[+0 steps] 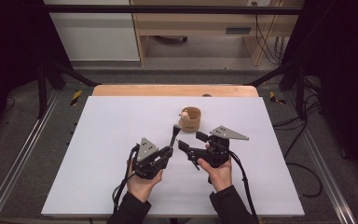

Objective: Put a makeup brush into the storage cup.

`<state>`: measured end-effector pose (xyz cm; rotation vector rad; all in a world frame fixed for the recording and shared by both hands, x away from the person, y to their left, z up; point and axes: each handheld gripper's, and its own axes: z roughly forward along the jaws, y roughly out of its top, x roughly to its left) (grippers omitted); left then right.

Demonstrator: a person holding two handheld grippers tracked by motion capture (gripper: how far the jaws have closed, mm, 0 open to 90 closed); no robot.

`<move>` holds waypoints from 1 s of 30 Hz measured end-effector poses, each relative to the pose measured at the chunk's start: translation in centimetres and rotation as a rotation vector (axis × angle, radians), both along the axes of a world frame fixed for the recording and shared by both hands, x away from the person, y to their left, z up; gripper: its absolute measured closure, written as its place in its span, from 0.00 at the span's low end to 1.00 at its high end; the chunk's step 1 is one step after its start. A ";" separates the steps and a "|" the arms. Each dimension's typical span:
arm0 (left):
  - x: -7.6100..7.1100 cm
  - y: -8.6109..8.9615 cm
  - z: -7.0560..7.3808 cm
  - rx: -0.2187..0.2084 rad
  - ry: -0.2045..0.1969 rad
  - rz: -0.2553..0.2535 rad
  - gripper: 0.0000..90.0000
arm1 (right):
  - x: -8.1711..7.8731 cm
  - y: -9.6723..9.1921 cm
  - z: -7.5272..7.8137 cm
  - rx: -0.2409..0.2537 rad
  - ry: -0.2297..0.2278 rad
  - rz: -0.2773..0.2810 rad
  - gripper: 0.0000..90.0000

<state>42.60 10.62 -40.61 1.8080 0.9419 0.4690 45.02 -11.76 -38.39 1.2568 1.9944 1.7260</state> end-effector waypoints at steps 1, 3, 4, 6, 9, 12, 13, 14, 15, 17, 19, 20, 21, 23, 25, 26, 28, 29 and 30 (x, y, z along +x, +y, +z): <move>0.0 -0.1 0.0 -0.003 0.001 0.000 0.88 | 0.0 0.0 0.0 0.003 0.002 0.002 0.19; -0.1 -0.4 0.1 -0.007 0.001 -0.004 0.88 | 0.0 0.1 -0.1 0.006 0.003 0.004 0.21; -0.1 -0.5 0.1 -0.007 0.001 -0.004 0.88 | 0.1 0.1 -0.1 0.009 0.005 0.006 0.21; -0.2 -0.7 0.2 -0.008 0.001 -0.007 0.88 | 0.0 0.2 -0.2 0.019 0.011 0.009 0.23; -0.3 -1.0 0.2 -0.013 -0.001 -0.008 0.88 | 0.1 0.3 -0.3 0.024 0.017 0.012 0.25; -0.4 -1.2 0.3 -0.020 0.000 -0.011 0.88 | 0.1 0.4 -0.4 0.040 0.028 0.023 0.28; -0.4 -1.2 0.3 -0.021 -0.002 -0.012 0.88 | 0.2 0.4 -0.4 0.044 0.028 0.029 0.29; -0.5 -1.2 0.3 -0.022 -0.002 -0.013 0.88 | 0.2 0.5 -0.5 0.048 0.030 0.032 0.30; -0.5 -1.3 0.4 -0.025 -0.002 -0.012 0.88 | 0.1 0.5 -0.5 0.054 0.036 0.036 0.31; -0.6 -1.3 0.4 -0.027 -0.005 -0.010 0.88 | 0.1 0.5 -0.5 0.058 0.044 0.045 0.34; -0.6 -1.3 0.4 -0.034 0.000 -0.013 0.88 | 0.2 0.5 -0.5 0.062 0.048 0.051 0.37; -0.6 -1.4 0.4 -0.035 -0.001 -0.012 0.88 | 0.2 0.5 -0.6 0.067 0.050 0.054 0.38; -0.6 -1.4 0.4 -0.036 -0.001 -0.013 0.88 | 0.2 0.5 -0.6 0.071 0.052 0.054 0.40; -0.7 -1.5 0.4 -0.036 0.000 -0.015 0.88 | 0.2 0.6 -0.6 0.082 0.060 0.054 0.43; -0.7 -1.7 0.4 -0.035 0.000 -0.018 0.88 | 0.3 0.5 -0.7 0.087 0.063 0.055 0.46; -0.7 -1.7 0.4 -0.035 0.000 -0.018 0.88 | 0.3 0.5 -0.7 0.092 0.067 0.055 0.48; -0.7 -1.8 0.4 -0.036 0.000 -0.017 0.88 | 0.3 0.5 -0.8 0.093 0.071 0.050 0.50; -0.7 -1.8 0.4 -0.037 0.000 -0.016 0.88 | 0.3 0.5 -0.9 0.095 0.074 0.051 0.52; -0.7 -1.9 0.4 -0.037 0.000 -0.016 0.88 | 0.3 0.5 -0.9 0.102 0.078 0.050 0.53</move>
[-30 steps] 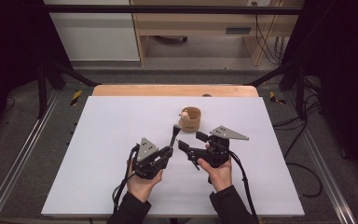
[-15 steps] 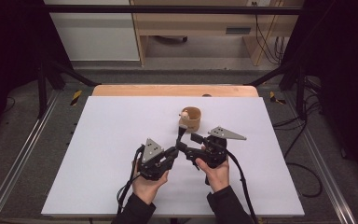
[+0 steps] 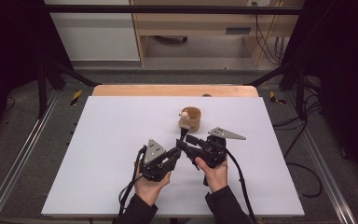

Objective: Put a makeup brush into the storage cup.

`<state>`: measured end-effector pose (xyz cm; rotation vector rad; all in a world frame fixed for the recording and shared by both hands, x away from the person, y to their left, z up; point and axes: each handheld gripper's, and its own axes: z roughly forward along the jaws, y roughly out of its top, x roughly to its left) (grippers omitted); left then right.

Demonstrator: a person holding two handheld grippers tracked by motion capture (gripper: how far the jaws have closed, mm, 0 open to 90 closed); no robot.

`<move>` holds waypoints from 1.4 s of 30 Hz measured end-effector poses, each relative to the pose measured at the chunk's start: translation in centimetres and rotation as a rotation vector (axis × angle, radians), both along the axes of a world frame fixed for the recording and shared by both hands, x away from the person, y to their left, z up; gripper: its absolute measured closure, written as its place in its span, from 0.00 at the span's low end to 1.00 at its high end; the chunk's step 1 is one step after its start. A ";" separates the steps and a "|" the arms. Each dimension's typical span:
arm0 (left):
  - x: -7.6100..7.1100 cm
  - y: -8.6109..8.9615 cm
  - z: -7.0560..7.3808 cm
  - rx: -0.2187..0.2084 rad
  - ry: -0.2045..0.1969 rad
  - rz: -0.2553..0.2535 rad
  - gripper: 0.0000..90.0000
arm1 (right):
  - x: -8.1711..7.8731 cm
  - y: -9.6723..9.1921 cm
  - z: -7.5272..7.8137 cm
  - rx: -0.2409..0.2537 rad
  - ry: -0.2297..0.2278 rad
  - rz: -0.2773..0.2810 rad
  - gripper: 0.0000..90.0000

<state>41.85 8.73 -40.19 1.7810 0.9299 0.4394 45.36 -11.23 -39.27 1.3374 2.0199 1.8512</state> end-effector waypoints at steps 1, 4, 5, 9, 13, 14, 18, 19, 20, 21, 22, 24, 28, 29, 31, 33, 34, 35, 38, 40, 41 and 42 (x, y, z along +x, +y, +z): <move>0.0 0.0 0.0 -0.001 0.002 0.000 0.88 | 0.0 0.0 0.0 0.002 0.002 0.001 0.54; 0.0 -0.1 0.0 -0.003 0.003 0.000 0.88 | 0.1 0.0 -0.1 0.005 0.007 -0.001 0.59; -0.1 -0.2 0.0 -0.003 0.003 0.000 0.88 | 0.1 0.0 -0.1 0.007 0.009 0.000 0.60; -0.1 -0.3 0.0 -0.002 0.005 0.000 0.88 | 0.1 0.0 -0.1 0.027 0.022 0.003 0.66; -0.1 -0.4 0.0 -0.004 0.005 0.001 0.88 | 0.1 -0.1 -0.2 0.035 0.027 0.007 0.72; -0.1 -0.4 0.0 -0.006 0.006 0.001 0.88 | 0.1 -0.1 -0.2 0.040 0.032 0.009 0.73; -0.1 -0.5 0.0 -0.005 0.006 0.001 0.88 | 0.2 -0.1 -0.3 0.039 0.033 0.012 0.77; -0.1 -0.5 0.0 -0.005 0.007 0.001 0.88 | 0.2 -0.1 -0.3 0.041 0.037 0.013 0.78; -0.1 -0.5 0.0 -0.003 0.007 0.001 0.88 | 0.2 -0.1 -0.3 0.048 0.039 0.016 0.80; -0.1 -0.5 0.0 -0.004 0.007 0.001 0.88 | 0.2 -0.1 -0.3 0.050 0.045 0.017 0.82; -0.1 -0.5 0.0 -0.005 0.007 0.000 0.88 | 0.1 -0.1 -0.3 0.052 0.052 0.018 0.84; -0.1 -0.5 0.0 -0.005 0.006 -0.001 0.88 | 0.2 -0.2 -0.3 0.058 0.057 0.018 0.85; -0.1 -0.6 0.0 -0.004 0.007 0.000 0.88 | 0.2 -0.3 -0.4 0.068 0.062 0.015 0.85; -0.1 -0.6 0.0 -0.005 0.007 -0.001 0.88 | 0.2 -0.3 -0.4 0.067 0.062 0.015 0.85; -0.2 -0.6 0.0 -0.005 0.005 -0.003 0.88 | 0.1 -0.3 -0.4 0.067 0.054 0.017 0.85; -0.2 -0.6 0.0 -0.006 0.005 -0.005 0.88 | 0.1 -0.4 -0.5 0.070 0.048 0.019 0.86; -0.2 -0.6 0.1 -0.006 0.005 -0.007 0.88 | 0.1 -0.4 -0.4 0.071 0.051 0.018 0.86; -0.1 -0.5 0.1 -0.006 0.005 -0.010 0.88 | 0.1 -0.4 -0.4 0.070 0.053 0.017 0.86; 0.0 -0.4 0.1 -0.011 -0.003 -0.025 0.87 | 0.0 -0.5 -0.3 0.069 0.042 0.018 0.86; 0.0 -0.4 0.2 -0.010 -0.014 -0.037 0.81 | 0.0 -0.5 -0.3 0.070 0.031 0.013 0.86; 0.0 -0.4 0.2 -0.005 -0.021 -0.041 0.79 | 0.0 -0.6 -0.2 0.062 0.025 0.011 0.86; 0.0 -0.3 0.2 -0.003 -0.027 -0.049 0.76 | -0.1 -0.6 -0.2 0.056 0.022 0.008 0.86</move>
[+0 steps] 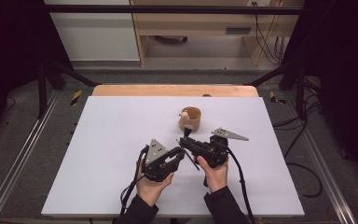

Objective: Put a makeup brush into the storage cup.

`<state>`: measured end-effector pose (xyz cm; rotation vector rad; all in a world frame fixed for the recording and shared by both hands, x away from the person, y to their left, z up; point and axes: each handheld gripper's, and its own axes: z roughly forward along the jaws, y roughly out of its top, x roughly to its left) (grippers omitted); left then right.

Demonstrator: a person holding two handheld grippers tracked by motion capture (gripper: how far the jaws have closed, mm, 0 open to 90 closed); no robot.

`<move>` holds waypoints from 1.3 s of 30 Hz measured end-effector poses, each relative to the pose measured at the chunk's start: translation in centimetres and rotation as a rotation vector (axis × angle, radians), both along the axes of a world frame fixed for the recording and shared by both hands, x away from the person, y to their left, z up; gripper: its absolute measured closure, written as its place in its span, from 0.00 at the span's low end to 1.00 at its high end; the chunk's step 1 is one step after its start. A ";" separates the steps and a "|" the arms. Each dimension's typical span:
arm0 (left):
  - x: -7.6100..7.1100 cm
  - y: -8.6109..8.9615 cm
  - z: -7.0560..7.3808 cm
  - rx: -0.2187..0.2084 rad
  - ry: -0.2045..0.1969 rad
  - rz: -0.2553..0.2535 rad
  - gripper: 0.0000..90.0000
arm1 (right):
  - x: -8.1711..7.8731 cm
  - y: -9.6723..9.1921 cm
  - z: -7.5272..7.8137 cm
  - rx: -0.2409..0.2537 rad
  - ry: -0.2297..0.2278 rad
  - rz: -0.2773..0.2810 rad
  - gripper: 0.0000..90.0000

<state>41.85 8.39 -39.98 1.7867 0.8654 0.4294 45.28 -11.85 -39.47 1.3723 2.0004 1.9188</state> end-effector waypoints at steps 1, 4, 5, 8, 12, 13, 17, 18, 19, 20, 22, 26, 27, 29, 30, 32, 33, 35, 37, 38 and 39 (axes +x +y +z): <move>0.0 0.1 0.0 0.004 -0.004 -0.002 0.74 | 0.0 -0.1 0.0 -0.007 -0.006 -0.005 0.86; 0.1 0.4 0.2 0.002 -0.008 -0.023 0.66 | 0.0 -0.3 0.1 -0.009 -0.013 -0.018 0.86; 0.2 0.5 0.3 0.002 -0.007 -0.034 0.64 | 0.0 -0.4 0.1 -0.004 -0.016 -0.022 0.86; 0.3 0.8 0.5 0.011 -0.010 -0.083 0.57 | 0.0 -0.6 0.2 -0.013 -0.031 -0.026 0.86; 0.5 1.0 0.7 0.015 -0.017 -0.114 0.46 | 0.1 -0.8 0.3 -0.016 -0.038 -0.036 0.86; 0.5 1.1 0.8 0.016 -0.020 -0.118 0.44 | 0.1 -0.8 0.3 -0.019 -0.041 -0.040 0.86; 0.6 1.5 0.9 0.040 -0.021 -0.130 0.35 | 0.1 -1.0 0.4 -0.031 -0.049 -0.051 0.86; 0.6 1.6 1.0 0.045 -0.024 -0.133 0.33 | 0.1 -1.2 0.4 -0.035 -0.055 -0.053 0.86; 0.6 1.7 1.1 0.050 -0.030 -0.134 0.31 | 0.0 -1.2 0.5 -0.030 -0.057 -0.056 0.86; 0.6 1.8 1.1 0.057 -0.035 -0.133 0.30 | 0.0 -1.3 0.5 -0.038 -0.059 -0.064 0.86; 0.6 2.1 1.3 0.068 -0.045 -0.130 0.26 | 0.0 -1.4 0.6 -0.040 -0.070 -0.069 0.86; 0.6 2.7 1.5 0.074 -0.052 -0.136 0.19 | -0.1 -1.6 0.7 -0.048 -0.078 -0.074 0.86; 0.6 2.9 1.6 0.080 -0.053 -0.133 0.18 | -0.1 -1.7 0.7 -0.051 -0.082 -0.074 0.86; 0.6 3.2 1.7 0.081 -0.054 -0.125 0.17 | -0.1 -1.8 0.7 -0.052 -0.086 -0.079 0.86; 0.6 3.5 1.8 0.080 -0.055 -0.124 0.16 | -0.1 -1.9 0.8 -0.053 -0.089 -0.079 0.86; 0.6 3.8 1.9 0.080 -0.056 -0.124 0.15 | -0.1 -2.0 0.8 -0.061 -0.104 -0.078 0.86; 0.6 4.1 1.9 0.080 -0.057 -0.125 0.15 | -0.2 -2.0 0.8 -0.063 -0.104 -0.079 0.86; 0.6 4.6 1.9 0.077 -0.054 -0.120 0.14 | -0.2 -2.0 0.8 -0.077 -0.119 -0.077 0.86; 0.6 5.2 1.9 0.073 -0.051 -0.120 0.13 | -0.3 -2.1 0.8 -0.081 -0.127 -0.078 0.86; 0.6 5.5 1.9 0.073 -0.050 -0.115 0.13 | -0.3 -2.1 0.8 -0.085 -0.128 -0.078 0.86; 0.6 5.8 1.8 0.072 -0.050 -0.109 0.13 | -0.3 -2.1 0.8 -0.085 -0.133 -0.075 0.86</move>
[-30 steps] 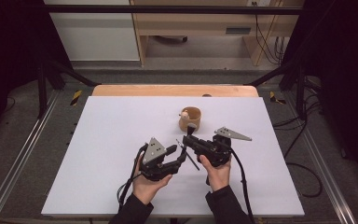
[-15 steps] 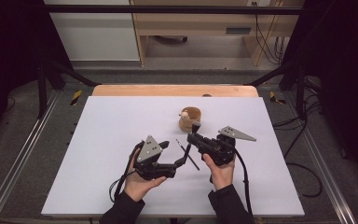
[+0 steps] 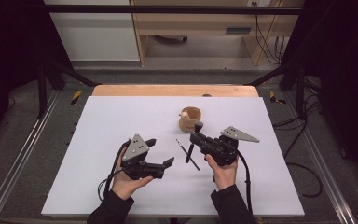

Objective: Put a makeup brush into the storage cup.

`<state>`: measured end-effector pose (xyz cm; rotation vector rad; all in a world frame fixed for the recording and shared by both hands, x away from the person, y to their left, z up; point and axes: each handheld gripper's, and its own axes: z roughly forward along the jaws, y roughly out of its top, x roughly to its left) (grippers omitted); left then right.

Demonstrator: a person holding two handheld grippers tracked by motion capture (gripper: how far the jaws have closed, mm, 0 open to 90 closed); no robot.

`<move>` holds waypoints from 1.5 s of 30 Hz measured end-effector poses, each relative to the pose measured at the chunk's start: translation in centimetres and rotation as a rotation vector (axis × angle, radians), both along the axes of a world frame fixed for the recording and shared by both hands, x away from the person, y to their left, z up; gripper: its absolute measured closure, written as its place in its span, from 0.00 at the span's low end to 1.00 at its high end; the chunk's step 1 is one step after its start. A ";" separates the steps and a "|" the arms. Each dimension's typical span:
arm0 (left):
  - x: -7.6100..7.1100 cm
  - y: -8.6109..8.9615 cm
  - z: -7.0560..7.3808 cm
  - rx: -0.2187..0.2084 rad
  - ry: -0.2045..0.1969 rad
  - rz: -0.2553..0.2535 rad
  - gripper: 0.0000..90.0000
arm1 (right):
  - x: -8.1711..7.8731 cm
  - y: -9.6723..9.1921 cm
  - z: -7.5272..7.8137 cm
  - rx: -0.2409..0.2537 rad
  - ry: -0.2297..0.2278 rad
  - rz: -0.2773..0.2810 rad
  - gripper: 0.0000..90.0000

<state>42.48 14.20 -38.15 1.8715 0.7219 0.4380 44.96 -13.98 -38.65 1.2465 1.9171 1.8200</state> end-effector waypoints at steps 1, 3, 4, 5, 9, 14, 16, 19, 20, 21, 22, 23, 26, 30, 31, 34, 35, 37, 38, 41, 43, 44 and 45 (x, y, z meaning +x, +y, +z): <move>0.0 0.3 -0.1 -0.003 -0.001 0.004 0.13 | 0.0 -0.1 0.0 -0.006 -0.003 -0.002 0.86; 0.0 1.0 -0.2 0.003 0.000 0.010 0.12 | 0.0 -0.1 0.0 -0.008 -0.004 0.000 0.86; 0.0 1.3 -0.4 0.010 -0.003 0.017 0.12 | 0.0 -0.2 0.0 -0.011 -0.006 0.000 0.86; 0.0 1.6 -0.5 0.015 -0.002 0.022 0.12 | 0.0 -0.2 0.0 -0.015 -0.007 0.000 0.86; 0.0 2.9 -0.9 0.016 0.006 0.044 0.12 | 0.0 -0.3 0.0 -0.020 -0.009 -0.004 0.86; 0.1 4.3 -1.3 0.023 0.012 0.079 0.12 | 0.0 -0.4 0.0 -0.029 -0.020 -0.005 0.86; 0.1 4.8 -1.5 0.019 0.017 0.091 0.12 | 0.0 -0.4 0.1 -0.035 -0.027 -0.006 0.86; 0.1 5.4 -1.6 0.016 0.017 0.104 0.12 | 0.1 -0.6 0.2 -0.035 -0.033 -0.011 0.86; 0.1 5.6 -1.6 0.014 0.019 0.108 0.12 | 0.1 -0.6 0.2 -0.039 -0.035 -0.013 0.86; 0.1 5.7 -1.6 0.016 0.017 0.110 0.12 | 0.1 -0.7 0.2 -0.041 -0.039 -0.017 0.86; 0.0 5.9 -1.6 0.017 0.017 0.111 0.12 | 0.1 -0.7 0.3 -0.045 -0.041 -0.017 0.86; 0.0 6.0 -1.6 0.017 0.017 0.115 0.11 | 0.2 -0.8 0.3 -0.051 -0.046 -0.019 0.86; 0.1 6.4 -1.8 0.020 0.020 0.123 0.11 | 0.4 -0.8 0.3 -0.062 -0.052 -0.024 0.86; 0.1 7.0 -2.1 0.026 0.020 0.135 0.11 | 0.7 -0.8 0.4 -0.070 -0.052 -0.029 0.86; 0.0 7.2 -2.1 0.027 0.019 0.139 0.11 | 0.8 -0.8 0.4 -0.072 -0.056 -0.031 0.86; 0.0 8.0 -2.2 0.020 0.016 0.147 0.11 | 0.9 -0.9 0.6 -0.075 -0.058 -0.034 0.86; -0.1 8.3 -2.2 0.019 0.014 0.151 0.11 | 1.0 -0.9 0.7 -0.074 -0.061 -0.034 0.86; -0.1 8.9 -2.3 0.017 0.013 0.155 0.11 | 1.1 -1.0 0.9 -0.078 -0.069 -0.036 0.86; -0.1 9.2 -2.3 0.017 0.014 0.159 0.11 | 1.1 -1.0 1.0 -0.080 -0.068 -0.037 0.86; -0.1 10.0 -2.5 0.021 0.014 0.170 0.11 | 1.3 -1.2 1.3 -0.083 -0.073 -0.044 0.86; -0.2 10.5 -2.6 0.026 0.010 0.174 0.11 | 1.5 -1.3 1.4 -0.086 -0.075 -0.050 0.86; -0.2 10.7 -2.6 0.023 0.010 0.177 0.11 | 1.6 -1.3 1.5 -0.086 -0.078 -0.051 0.86; -0.2 10.9 -2.6 0.020 0.007 0.181 0.11 | 1.6 -1.3 1.6 -0.087 -0.081 -0.052 0.86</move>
